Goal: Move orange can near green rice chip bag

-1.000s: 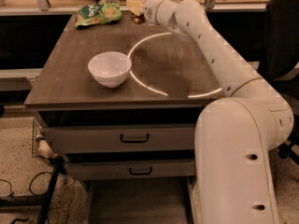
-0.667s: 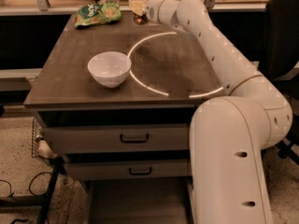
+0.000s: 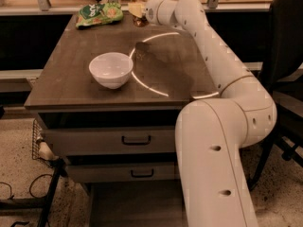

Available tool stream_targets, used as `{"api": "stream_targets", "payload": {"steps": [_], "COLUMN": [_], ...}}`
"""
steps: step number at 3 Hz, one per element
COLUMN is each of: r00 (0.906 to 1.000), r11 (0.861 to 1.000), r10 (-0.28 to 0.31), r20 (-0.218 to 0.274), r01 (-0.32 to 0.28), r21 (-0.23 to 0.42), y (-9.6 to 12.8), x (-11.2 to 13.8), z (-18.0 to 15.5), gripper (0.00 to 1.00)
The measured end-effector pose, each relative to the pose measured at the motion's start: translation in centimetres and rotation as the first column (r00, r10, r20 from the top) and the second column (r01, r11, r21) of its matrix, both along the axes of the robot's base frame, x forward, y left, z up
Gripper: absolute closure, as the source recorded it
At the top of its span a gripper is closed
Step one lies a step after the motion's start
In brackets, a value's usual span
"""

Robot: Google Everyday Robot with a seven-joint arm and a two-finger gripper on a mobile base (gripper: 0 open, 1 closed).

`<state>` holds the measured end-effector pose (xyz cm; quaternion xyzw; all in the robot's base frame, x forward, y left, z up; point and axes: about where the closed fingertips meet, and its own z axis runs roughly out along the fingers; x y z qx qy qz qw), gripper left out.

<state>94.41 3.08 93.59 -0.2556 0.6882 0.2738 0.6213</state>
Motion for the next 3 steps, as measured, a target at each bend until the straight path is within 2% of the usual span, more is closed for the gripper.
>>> {"api": "stream_targets", "payload": {"steps": [1,3], "r00": [1.0000,0.9998], "r11": [1.000,1.000], "r10": [0.010,-0.014], "r20": [-0.003,-0.014], "r01": [-0.009,0.014], "r21": [0.001,-0.012], "y": [0.5,1.5], "x": [0.6,1.7], "z": [-0.3,-1.2], "gripper": [1.00,1.00]}}
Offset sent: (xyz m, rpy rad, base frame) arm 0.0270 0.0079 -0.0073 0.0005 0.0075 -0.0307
